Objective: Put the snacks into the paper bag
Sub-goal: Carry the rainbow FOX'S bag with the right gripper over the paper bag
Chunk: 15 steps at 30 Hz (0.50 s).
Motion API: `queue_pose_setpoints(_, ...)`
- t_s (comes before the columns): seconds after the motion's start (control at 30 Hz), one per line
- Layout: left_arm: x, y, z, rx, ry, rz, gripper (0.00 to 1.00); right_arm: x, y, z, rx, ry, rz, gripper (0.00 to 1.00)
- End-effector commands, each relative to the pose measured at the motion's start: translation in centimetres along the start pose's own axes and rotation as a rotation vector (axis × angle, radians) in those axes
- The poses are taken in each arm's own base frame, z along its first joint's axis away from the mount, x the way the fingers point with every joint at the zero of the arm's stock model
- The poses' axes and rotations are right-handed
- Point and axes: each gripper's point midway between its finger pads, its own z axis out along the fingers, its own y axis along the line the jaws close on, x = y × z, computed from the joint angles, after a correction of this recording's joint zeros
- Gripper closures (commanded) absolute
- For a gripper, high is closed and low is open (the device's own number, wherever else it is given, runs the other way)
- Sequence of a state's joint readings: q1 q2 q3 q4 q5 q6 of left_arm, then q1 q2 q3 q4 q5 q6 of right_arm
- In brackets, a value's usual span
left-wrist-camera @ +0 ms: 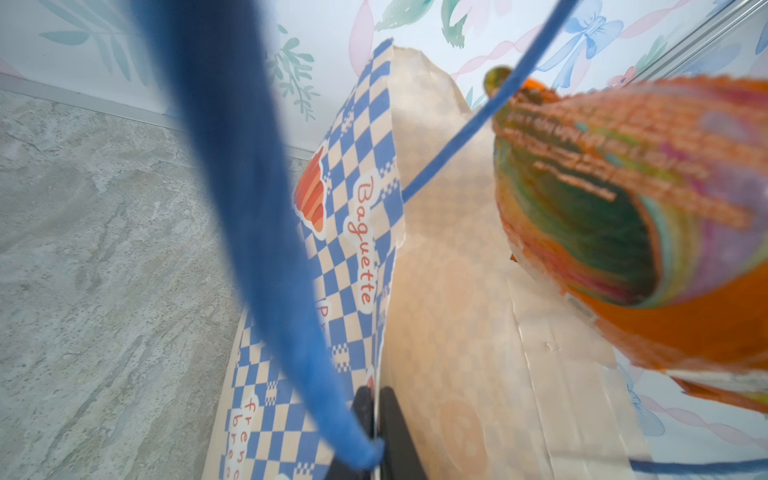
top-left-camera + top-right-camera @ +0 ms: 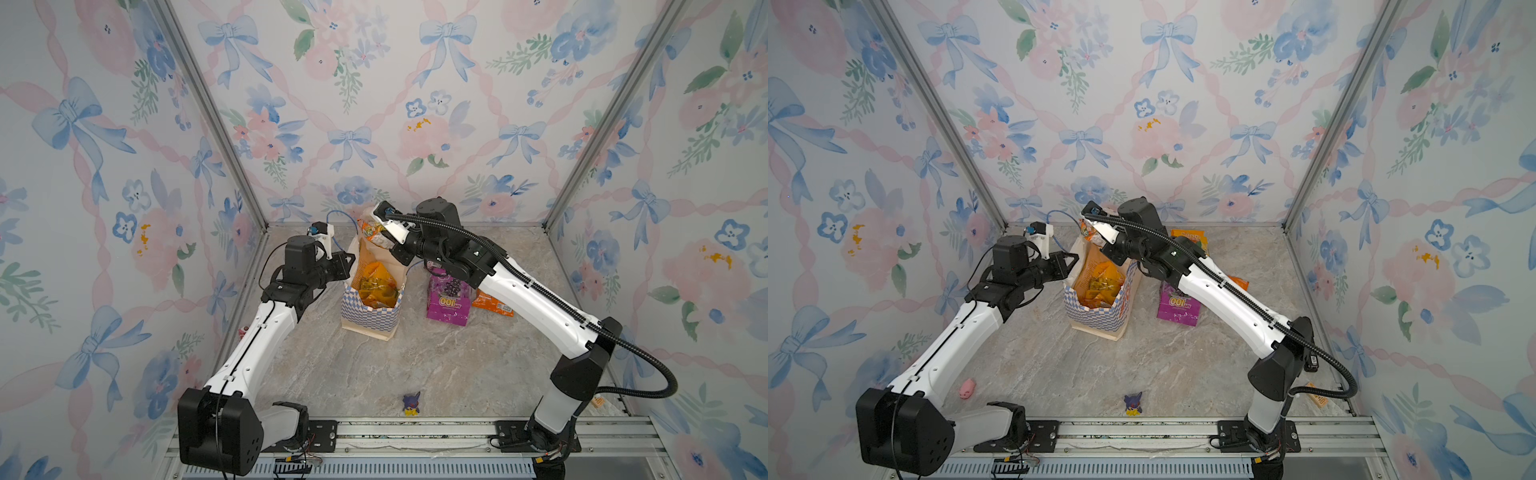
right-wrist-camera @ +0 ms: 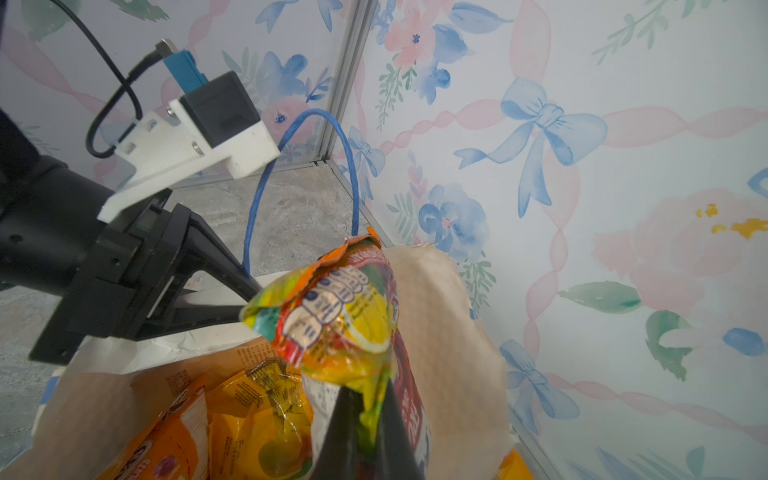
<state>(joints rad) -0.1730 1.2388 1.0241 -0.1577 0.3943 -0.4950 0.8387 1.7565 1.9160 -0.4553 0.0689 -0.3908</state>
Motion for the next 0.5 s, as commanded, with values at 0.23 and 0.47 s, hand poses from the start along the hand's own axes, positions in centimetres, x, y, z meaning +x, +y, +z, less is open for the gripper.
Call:
queue_pose_setpoints(0.23,-0.5,-0.4,-0.5,0.019,-0.017,0.010,0.91,1.1,-1.6,1.3,0.089,0.052,-0.047,1.00)
queue_pose_setpoints(0.47,-0.9,-0.7,-0.8,0.026,-0.026,0.006,0.91,2.3,-0.9,2.7,0.096,0.105,-0.081,1.00)
